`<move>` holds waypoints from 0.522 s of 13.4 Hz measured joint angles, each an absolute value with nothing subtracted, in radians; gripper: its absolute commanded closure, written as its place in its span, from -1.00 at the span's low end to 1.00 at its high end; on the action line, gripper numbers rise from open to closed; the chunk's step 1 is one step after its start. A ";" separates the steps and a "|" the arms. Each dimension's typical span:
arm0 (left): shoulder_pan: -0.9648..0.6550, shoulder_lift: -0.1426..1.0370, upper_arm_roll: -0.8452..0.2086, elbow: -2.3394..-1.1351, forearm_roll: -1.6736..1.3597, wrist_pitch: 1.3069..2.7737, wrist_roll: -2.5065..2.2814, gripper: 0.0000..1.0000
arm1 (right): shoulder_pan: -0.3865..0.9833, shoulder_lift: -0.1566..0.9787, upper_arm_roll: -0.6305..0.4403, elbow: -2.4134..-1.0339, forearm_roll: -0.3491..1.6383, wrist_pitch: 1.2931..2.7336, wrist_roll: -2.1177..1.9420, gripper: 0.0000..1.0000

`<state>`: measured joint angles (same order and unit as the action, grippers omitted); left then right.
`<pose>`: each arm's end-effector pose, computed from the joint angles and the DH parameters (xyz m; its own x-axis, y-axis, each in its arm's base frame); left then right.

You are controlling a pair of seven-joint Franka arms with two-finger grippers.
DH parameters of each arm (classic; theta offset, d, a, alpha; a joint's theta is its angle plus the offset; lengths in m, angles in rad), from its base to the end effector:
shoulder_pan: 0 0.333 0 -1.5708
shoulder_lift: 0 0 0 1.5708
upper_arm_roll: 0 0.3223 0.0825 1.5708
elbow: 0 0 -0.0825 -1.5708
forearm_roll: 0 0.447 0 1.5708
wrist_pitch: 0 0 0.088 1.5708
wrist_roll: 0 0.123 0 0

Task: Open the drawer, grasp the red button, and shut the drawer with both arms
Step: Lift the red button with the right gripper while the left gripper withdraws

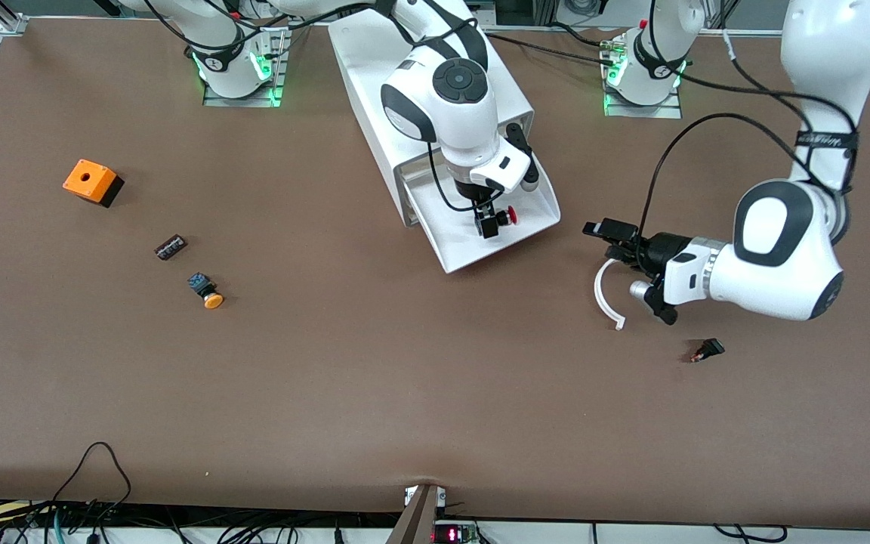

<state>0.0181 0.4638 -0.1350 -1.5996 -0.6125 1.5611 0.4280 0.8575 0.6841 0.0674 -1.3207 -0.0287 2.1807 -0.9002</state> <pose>0.6685 -0.1413 0.3221 0.8704 -0.4492 -0.2019 -0.1905 -0.6851 0.7031 0.5015 0.6438 0.3127 -0.2529 0.9597 0.1226 0.9629 0.2374 0.1279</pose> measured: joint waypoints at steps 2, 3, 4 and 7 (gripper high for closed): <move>0.004 0.430 -0.142 -1.543 -0.502 1.526 0.338 -1.00 | 0.862 0.697 0.065 -1.320 -0.029 2.183 -0.902 -1.00; -0.005 0.421 -0.143 -1.511 -0.440 1.511 0.306 -1.00 | 0.863 0.701 0.065 -1.319 -0.029 2.185 -0.902 -0.96; -0.012 0.415 -0.143 -1.481 -0.383 1.499 0.279 -1.00 | 0.864 0.703 0.064 -1.318 -0.029 2.187 -0.903 -0.85; -0.020 0.400 -0.144 -1.409 -0.278 1.475 0.198 -1.00 | 0.870 0.706 0.064 -1.313 -0.029 2.189 -0.904 -0.64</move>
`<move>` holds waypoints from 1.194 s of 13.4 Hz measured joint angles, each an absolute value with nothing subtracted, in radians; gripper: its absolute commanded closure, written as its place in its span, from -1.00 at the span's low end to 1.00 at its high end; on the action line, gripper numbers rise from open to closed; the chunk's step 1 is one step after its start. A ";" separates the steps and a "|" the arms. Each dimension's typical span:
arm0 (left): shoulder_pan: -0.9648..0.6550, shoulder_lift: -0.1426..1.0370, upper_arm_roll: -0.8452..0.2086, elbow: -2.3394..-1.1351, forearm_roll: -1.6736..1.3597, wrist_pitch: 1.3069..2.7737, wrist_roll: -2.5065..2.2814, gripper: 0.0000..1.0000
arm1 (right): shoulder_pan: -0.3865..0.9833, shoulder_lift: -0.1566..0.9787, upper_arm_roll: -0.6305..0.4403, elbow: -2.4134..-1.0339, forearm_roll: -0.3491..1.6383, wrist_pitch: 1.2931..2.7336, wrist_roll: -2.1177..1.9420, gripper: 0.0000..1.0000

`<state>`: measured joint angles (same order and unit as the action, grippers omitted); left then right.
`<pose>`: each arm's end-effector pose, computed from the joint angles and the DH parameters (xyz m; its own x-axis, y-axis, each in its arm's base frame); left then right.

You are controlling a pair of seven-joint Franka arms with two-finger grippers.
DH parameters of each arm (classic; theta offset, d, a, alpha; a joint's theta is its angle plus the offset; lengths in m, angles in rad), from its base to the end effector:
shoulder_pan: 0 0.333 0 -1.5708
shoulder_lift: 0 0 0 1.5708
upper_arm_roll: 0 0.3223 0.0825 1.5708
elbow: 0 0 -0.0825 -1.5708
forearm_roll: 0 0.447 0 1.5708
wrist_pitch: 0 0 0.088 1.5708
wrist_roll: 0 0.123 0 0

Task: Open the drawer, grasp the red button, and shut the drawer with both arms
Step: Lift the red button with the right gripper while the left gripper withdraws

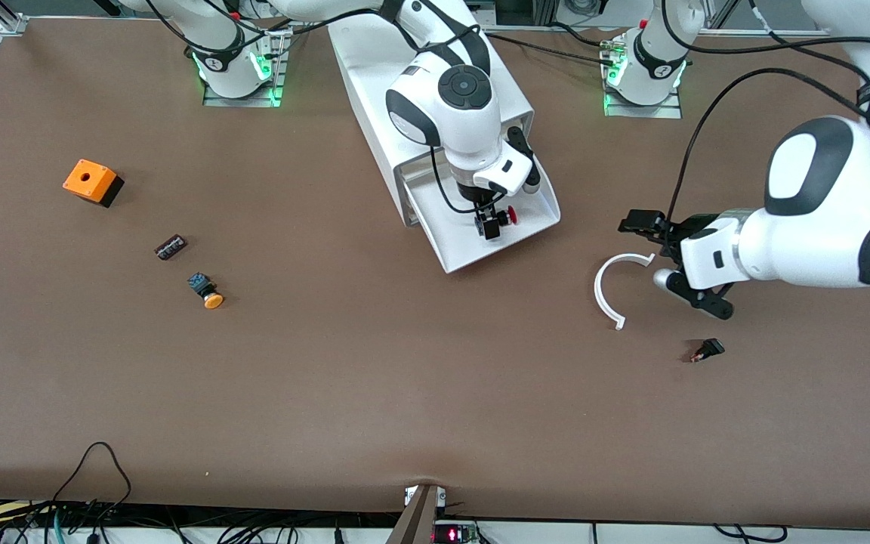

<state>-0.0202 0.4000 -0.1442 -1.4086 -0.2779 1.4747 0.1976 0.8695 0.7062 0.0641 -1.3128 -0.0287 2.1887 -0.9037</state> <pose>0.6862 -0.1364 0.4369 0.8950 -0.3698 -0.2496 -0.2621 -0.8885 0.3766 0.4967 0.6500 0.2998 -0.2646 0.9572 0.1177 0.9602 0.2502 0.1240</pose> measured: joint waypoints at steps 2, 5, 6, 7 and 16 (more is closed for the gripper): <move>-0.026 0.380 -0.145 -1.393 -0.152 1.471 0.177 -1.00 | 0.872 0.716 0.064 -1.309 -0.029 2.203 -0.904 -0.64; -0.050 0.367 -0.145 -1.311 0.035 1.473 0.175 -1.00 | 0.877 0.731 0.052 -1.308 -0.029 2.225 -0.904 -0.56; -0.049 0.362 -0.141 -1.278 0.063 1.474 0.171 -1.00 | 0.879 0.736 0.049 -1.307 -0.029 2.229 -0.904 -0.39; -0.047 0.360 -0.132 -1.249 0.076 1.479 0.169 -1.00 | 0.882 0.739 0.045 -1.305 -0.029 2.231 -0.904 -0.24; 0.002 0.282 -0.121 -1.418 0.112 1.748 0.031 -1.00 | 0.919 0.741 0.018 -1.293 -0.029 2.233 -0.906 0.41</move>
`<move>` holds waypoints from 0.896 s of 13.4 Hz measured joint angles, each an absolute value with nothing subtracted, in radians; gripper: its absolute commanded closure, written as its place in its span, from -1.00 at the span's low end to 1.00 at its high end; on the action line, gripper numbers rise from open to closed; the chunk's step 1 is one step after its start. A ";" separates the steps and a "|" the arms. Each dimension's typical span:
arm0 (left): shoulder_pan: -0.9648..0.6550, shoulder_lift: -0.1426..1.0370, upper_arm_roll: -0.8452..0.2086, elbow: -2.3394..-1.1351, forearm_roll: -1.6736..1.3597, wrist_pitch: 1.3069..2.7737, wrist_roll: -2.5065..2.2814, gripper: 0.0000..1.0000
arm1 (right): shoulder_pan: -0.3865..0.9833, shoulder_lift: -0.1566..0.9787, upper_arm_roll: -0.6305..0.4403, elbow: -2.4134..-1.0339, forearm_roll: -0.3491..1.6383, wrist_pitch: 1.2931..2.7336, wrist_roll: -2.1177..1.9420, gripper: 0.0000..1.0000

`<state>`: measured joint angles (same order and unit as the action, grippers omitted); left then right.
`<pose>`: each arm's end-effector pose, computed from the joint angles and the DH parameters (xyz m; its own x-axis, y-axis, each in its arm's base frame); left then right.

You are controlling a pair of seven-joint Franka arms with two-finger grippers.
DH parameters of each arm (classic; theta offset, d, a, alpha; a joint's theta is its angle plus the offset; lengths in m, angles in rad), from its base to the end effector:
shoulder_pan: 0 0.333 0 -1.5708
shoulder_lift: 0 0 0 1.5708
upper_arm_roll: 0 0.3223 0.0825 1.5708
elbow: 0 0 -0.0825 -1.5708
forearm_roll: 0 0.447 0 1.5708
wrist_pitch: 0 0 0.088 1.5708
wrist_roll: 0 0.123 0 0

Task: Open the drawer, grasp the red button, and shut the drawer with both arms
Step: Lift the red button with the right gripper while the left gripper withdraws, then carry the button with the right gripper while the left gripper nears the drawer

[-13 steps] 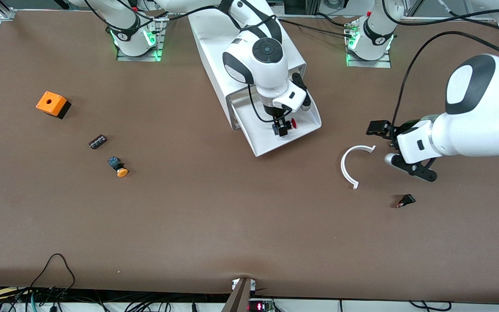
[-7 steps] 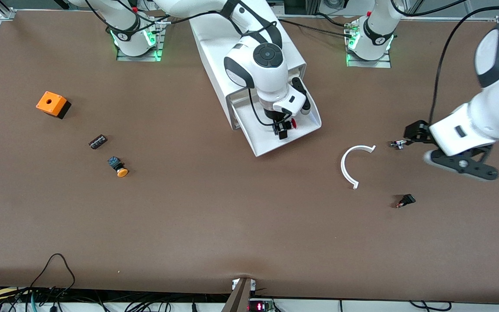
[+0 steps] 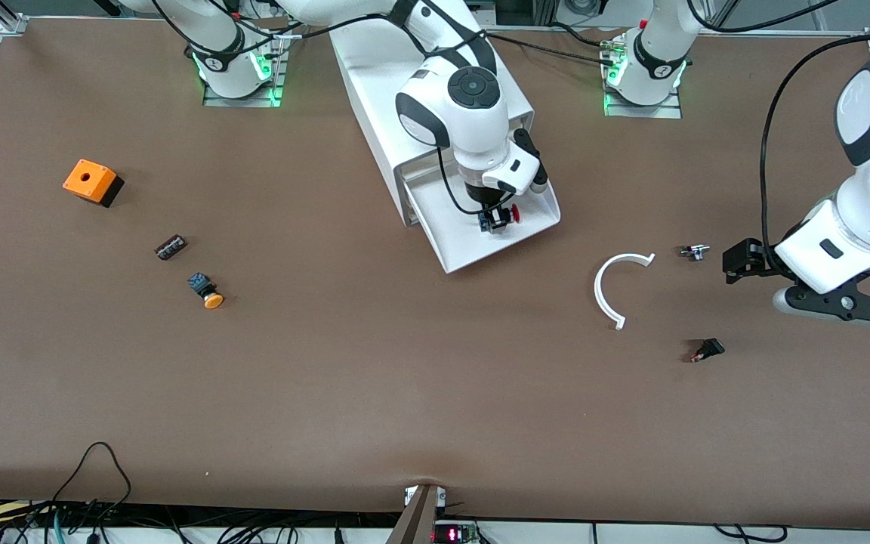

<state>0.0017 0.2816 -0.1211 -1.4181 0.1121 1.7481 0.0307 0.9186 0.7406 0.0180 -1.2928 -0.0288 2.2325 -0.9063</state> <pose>0.7137 -0.0637 0.5270 0.9856 -0.1625 0.0475 -0.1585 -0.9842 -0.0790 0.4930 0.6625 0.2865 -0.2850 0.9520 0.1113 0.9501 0.2652 0.1641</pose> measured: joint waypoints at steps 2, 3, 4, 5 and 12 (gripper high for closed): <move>0.020 0.169 -0.122 -1.590 0.096 1.819 0.027 -1.00 | 0.925 0.741 0.008 -1.289 -0.029 2.233 -0.906 0.43; 0.026 0.116 -0.122 -1.651 0.091 1.823 0.026 -1.00 | 0.927 0.740 0.005 -1.282 -0.029 2.233 -0.906 0.43; 0.029 0.078 -0.122 -1.683 0.081 1.811 0.025 -1.00 | 0.929 0.738 0.001 -1.272 -0.029 2.233 -0.906 0.43; 0.031 0.054 -0.122 -1.689 0.068 1.778 0.025 -1.00 | 0.931 0.732 -0.005 -1.262 -0.029 2.232 -0.905 0.43; 0.031 0.034 -0.122 -1.684 0.032 1.687 0.025 -1.00 | 0.911 0.604 -0.152 -1.250 -0.021 2.166 -0.902 0.42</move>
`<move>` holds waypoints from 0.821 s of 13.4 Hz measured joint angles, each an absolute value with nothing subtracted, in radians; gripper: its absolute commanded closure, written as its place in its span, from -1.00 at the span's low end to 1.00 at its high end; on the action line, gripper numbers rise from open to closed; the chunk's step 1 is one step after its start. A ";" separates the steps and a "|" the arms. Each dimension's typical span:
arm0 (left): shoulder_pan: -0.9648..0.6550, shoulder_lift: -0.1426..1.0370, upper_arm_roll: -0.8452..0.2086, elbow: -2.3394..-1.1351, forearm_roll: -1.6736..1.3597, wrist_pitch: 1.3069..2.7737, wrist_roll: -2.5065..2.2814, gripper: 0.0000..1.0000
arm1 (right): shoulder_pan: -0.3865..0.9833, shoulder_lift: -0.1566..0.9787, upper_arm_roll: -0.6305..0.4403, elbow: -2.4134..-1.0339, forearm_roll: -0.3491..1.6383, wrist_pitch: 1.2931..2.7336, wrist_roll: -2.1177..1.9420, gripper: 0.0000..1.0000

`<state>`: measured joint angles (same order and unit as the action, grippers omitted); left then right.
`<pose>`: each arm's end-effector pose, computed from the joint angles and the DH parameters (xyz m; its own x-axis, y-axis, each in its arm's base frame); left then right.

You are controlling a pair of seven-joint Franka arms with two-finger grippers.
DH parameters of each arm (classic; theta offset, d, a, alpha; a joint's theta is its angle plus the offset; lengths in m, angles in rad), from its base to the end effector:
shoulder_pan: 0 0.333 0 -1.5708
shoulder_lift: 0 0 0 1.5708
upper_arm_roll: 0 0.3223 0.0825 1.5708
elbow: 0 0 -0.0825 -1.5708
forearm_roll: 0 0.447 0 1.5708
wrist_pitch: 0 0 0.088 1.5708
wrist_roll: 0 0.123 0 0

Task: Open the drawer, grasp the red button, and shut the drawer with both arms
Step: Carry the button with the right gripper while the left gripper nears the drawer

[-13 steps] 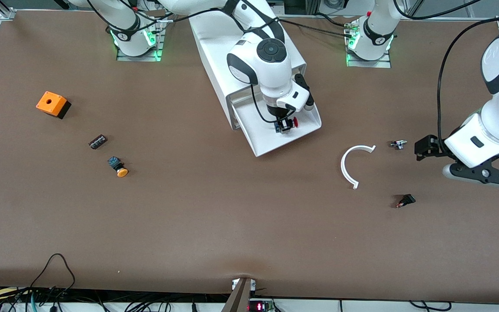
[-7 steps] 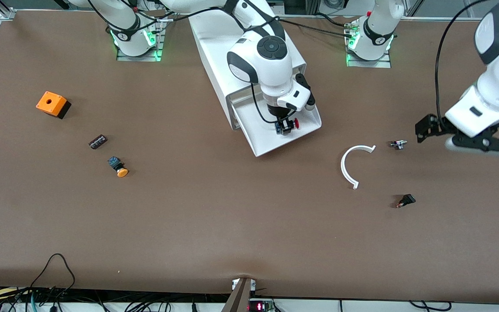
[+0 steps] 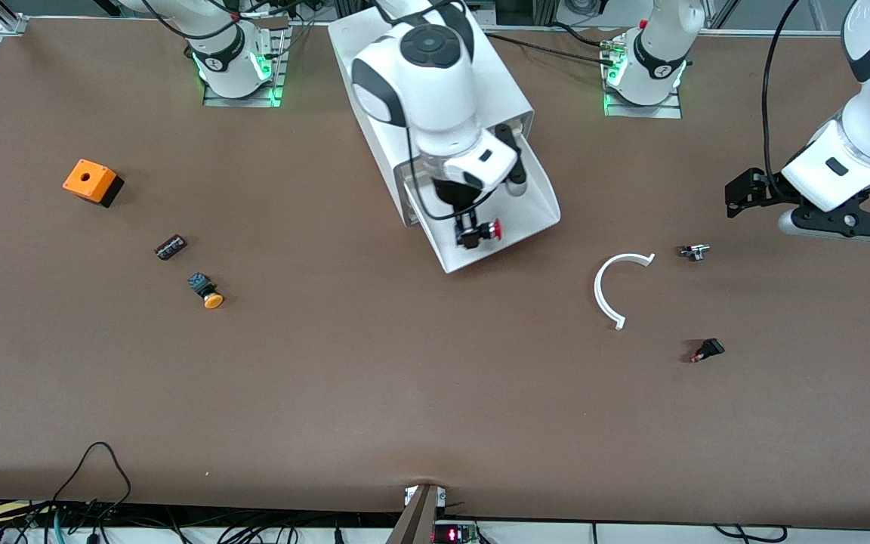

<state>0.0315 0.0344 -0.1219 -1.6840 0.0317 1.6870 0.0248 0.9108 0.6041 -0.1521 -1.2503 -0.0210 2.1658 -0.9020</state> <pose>0.6297 -0.0526 0.5426 0.9924 -0.1186 -0.0318 -0.1195 -0.9925 -0.0264 0.5783 0.5873 0.4196 -0.1550 0.9819 0.1085 0.9443 0.1150 0.3085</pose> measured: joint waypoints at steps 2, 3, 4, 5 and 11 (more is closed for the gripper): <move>0.033 0.034 -0.122 -1.684 0.017 1.687 0.025 -1.00 | 0.898 0.605 -0.211 -1.256 -0.018 2.167 -0.892 0.42; 0.034 0.035 -0.122 -1.684 0.016 1.687 0.024 -1.00 | 0.884 0.608 -0.225 -1.261 -0.017 2.168 -0.866 0.42; 0.034 0.034 -0.122 -1.684 0.016 1.686 0.021 -1.00 | 0.865 0.610 -0.231 -1.271 -0.013 2.171 -0.828 0.42; 0.035 0.035 -0.122 -1.684 0.014 1.685 0.011 -1.00 | 0.846 0.611 -0.233 -1.286 0.002 2.181 -0.793 0.42; 0.019 0.101 -0.154 -1.688 -0.068 1.703 -0.177 -1.00 | 0.689 0.615 -0.240 -1.388 0.215 2.201 -0.682 0.43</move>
